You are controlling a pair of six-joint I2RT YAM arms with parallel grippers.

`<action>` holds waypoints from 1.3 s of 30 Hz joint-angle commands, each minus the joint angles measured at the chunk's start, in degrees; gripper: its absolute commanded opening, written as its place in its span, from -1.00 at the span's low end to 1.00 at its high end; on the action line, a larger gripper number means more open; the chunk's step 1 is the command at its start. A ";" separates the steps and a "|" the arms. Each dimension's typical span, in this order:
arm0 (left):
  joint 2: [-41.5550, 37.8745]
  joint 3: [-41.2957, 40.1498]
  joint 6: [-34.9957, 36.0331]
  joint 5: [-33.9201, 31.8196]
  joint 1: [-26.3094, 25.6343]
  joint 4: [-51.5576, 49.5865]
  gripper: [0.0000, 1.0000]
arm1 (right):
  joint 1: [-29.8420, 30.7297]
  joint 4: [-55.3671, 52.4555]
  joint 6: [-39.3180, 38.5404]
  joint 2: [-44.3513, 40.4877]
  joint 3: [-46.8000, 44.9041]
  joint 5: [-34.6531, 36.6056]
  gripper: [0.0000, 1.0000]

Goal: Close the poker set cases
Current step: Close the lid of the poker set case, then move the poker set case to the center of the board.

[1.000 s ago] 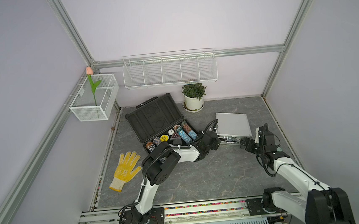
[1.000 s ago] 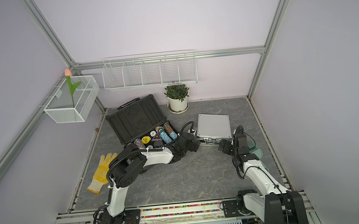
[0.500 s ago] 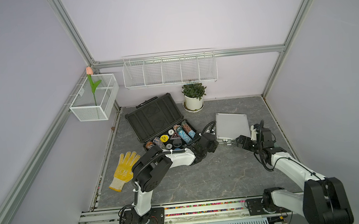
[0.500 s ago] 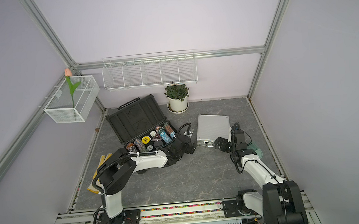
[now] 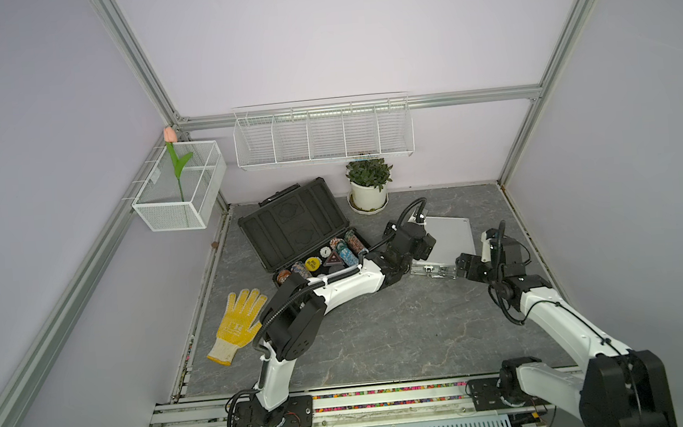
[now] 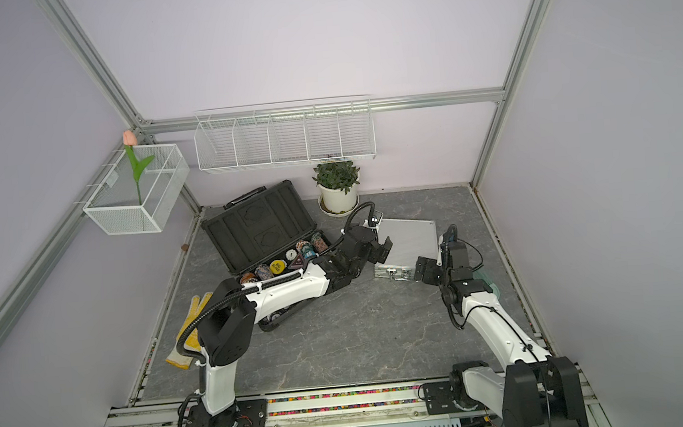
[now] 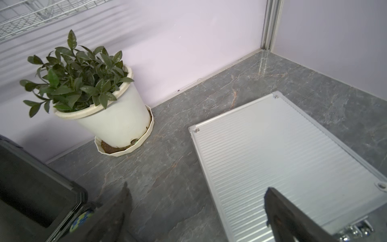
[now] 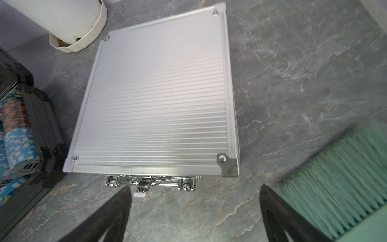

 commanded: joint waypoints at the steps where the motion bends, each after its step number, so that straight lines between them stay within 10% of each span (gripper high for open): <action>1: 3.62 4.75 -0.42 2.82 -0.01 -6.44 0.99 | 0.35 -0.02 -5.84 -0.93 2.33 0.87 0.89; 10: 10.01 12.82 -4.67 11.71 1.60 -11.68 0.99 | 0.13 4.01 -21.42 3.15 6.13 4.59 0.77; 39: 13.88 12.73 -11.45 15.09 5.50 -14.77 0.99 | -5.86 -4.13 -5.03 31.72 22.36 -15.73 0.78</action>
